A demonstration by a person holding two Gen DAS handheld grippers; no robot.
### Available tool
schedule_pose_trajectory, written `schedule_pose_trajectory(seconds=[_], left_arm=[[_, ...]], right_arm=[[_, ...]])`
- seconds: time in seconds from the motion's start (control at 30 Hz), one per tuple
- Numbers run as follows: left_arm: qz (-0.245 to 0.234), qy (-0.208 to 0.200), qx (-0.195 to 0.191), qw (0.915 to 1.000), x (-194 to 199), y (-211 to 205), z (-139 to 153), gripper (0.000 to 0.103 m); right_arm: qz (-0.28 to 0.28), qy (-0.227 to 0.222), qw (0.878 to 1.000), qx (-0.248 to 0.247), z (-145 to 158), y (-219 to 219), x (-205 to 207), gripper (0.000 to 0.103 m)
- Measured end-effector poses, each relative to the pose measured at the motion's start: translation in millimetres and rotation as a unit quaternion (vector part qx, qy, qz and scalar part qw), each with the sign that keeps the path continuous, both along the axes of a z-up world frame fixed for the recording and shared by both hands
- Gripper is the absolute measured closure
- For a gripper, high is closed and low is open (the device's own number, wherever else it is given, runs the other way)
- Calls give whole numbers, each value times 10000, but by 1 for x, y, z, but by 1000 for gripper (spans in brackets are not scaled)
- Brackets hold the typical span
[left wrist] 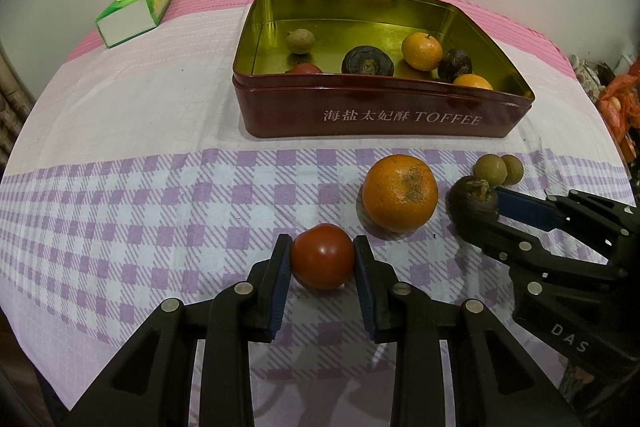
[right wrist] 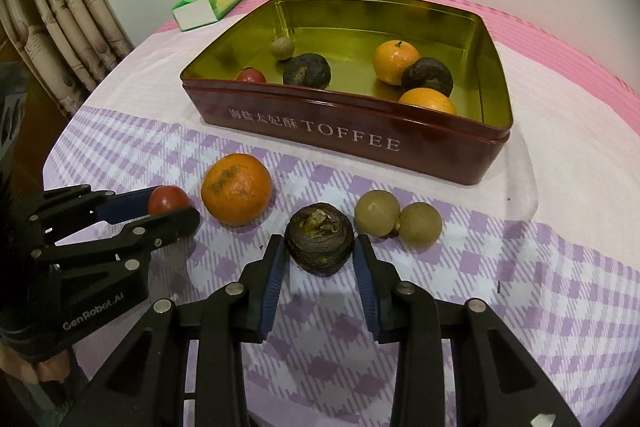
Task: Organize fruits
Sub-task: 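Carry the red tomato and the dark fruit over the toffee tin with both tools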
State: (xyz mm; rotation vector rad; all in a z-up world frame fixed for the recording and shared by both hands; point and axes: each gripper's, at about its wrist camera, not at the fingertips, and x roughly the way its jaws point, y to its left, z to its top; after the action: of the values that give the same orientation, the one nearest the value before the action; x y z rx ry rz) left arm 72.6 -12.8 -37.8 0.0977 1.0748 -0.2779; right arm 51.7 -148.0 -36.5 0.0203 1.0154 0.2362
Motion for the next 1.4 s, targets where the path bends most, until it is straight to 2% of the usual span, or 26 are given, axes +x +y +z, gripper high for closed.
schedule_pose_trajectory(seconds=[0.73,1.4], left_arm=[[133,-96,-16,9999,0,6,6,71],[182,-524,-50,9984,2,12,36,71]], right_arm=[[-47,-201,9998,32,22,-7,-10,71],[-88,-485,9987,135,50,-17,-13,71]])
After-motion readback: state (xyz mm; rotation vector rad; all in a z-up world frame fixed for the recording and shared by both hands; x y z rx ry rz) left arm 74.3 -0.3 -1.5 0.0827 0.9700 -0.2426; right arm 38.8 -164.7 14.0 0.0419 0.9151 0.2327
